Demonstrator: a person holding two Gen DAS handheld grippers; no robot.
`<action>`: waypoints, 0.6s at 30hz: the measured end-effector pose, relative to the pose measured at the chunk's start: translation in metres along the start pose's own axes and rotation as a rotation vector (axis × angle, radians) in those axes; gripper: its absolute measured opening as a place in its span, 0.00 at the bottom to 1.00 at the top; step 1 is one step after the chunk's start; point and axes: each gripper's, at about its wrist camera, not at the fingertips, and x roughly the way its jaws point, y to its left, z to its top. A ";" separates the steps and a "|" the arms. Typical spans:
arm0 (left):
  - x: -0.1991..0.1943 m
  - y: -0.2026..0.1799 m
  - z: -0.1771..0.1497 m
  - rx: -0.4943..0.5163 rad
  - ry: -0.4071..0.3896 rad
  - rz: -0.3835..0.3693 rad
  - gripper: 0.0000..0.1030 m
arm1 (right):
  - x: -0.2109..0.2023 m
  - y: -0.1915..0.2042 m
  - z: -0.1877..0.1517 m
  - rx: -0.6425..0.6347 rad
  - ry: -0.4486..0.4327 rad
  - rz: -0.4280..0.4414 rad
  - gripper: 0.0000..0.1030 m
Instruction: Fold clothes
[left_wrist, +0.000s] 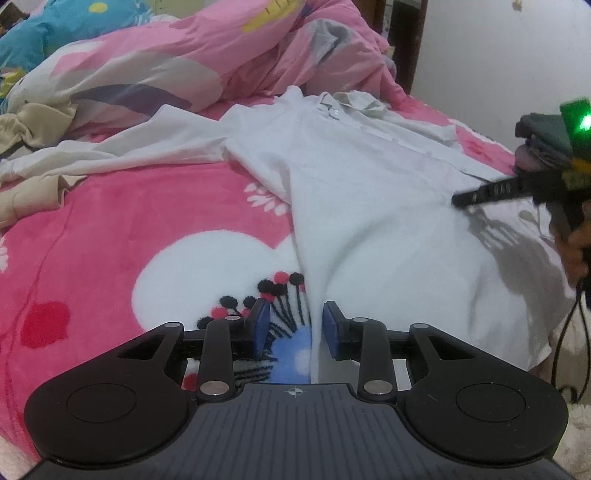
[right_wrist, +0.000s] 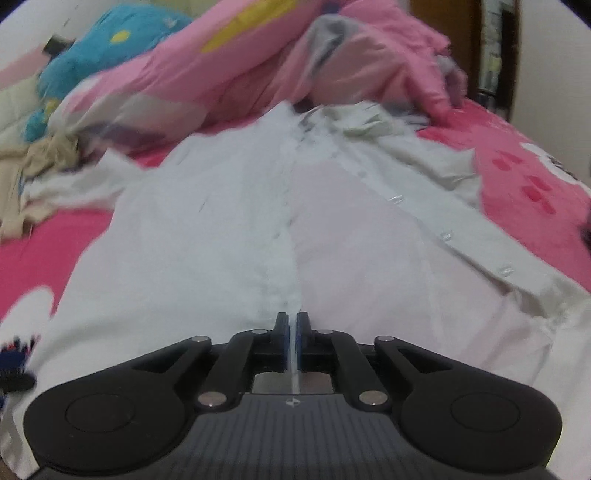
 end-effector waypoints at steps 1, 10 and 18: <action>0.000 0.000 -0.001 0.004 0.001 0.000 0.30 | -0.003 -0.004 0.004 0.011 -0.015 -0.017 0.07; -0.004 0.000 -0.002 0.008 0.007 -0.009 0.30 | 0.031 0.002 0.046 0.014 0.060 0.227 0.12; -0.020 0.006 -0.008 -0.034 0.043 -0.127 0.34 | 0.032 -0.043 0.056 0.255 0.054 0.189 0.18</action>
